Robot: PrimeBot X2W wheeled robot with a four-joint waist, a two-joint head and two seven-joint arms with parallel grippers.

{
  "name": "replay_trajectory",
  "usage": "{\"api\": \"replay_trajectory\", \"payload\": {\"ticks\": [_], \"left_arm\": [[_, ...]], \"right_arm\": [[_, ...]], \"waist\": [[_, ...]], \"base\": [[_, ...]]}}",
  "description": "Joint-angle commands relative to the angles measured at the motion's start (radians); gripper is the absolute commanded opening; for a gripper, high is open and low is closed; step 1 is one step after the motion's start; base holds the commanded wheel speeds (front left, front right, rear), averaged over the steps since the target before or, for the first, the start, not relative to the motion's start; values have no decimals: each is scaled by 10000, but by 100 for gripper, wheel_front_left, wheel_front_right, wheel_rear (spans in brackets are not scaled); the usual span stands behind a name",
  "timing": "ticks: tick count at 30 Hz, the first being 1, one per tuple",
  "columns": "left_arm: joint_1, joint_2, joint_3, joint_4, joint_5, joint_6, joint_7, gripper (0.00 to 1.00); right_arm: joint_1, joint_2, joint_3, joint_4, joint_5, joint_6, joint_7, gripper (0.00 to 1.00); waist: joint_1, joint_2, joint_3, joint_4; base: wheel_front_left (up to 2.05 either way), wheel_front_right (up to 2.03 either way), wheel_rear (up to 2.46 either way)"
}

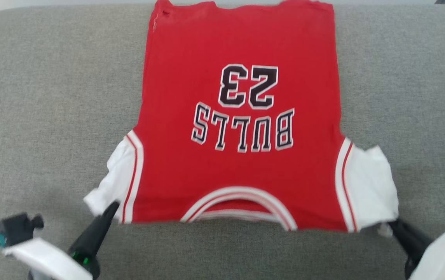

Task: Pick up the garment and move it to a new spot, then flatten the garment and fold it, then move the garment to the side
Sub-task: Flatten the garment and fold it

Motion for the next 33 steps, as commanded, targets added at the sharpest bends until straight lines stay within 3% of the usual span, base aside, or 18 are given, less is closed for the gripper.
{"api": "replay_trajectory", "payload": {"ticks": [1, 8, 15, 21, 30, 32, 33], "left_arm": [[273, 112, 103, 0, 79, 19, -59, 0], [1577, 415, 232, -676, 434, 20, -102, 0], [1570, 35, 214, -587, 753, 19, -112, 0], [1114, -424, -229, -44, 796, 19, -45, 0], [561, -934, -541, 934, 634, 19, -73, 0], [554, -989, -503, 971, 618, 19, -83, 0], [548, -1001, -448, 962, 604, 19, -90, 0]], "right_arm": [[239, 44, -24, -171, 123, 0, 154, 0], [1399, 207, -330, -902, 459, 0, 763, 0], [1294, 283, -305, -527, 365, 0, 694, 0], [679, 27, 208, 937, 432, 0, 544, 0], [34, -575, 1159, 3153, -198, -26, -585, 2], [-142, -685, 1152, 3230, -293, -29, -987, 71], [-197, -773, 1168, 3217, -342, -34, -1119, 100]], "waist": [[0, 0, 27, 0], [0, 0, 69, 61], [0, 0, -90, 145], [0, 0, -82, 191], [0, 0, 37, 268], [0, 0, 41, 264], [0, 0, 49, 265]], "base": [[0, 0, 0], [0, 0, 0], [0, 0, 0], [0, 0, 0], [0, 0, 0], [0, 0, 0], [0, 0, 0]]}}
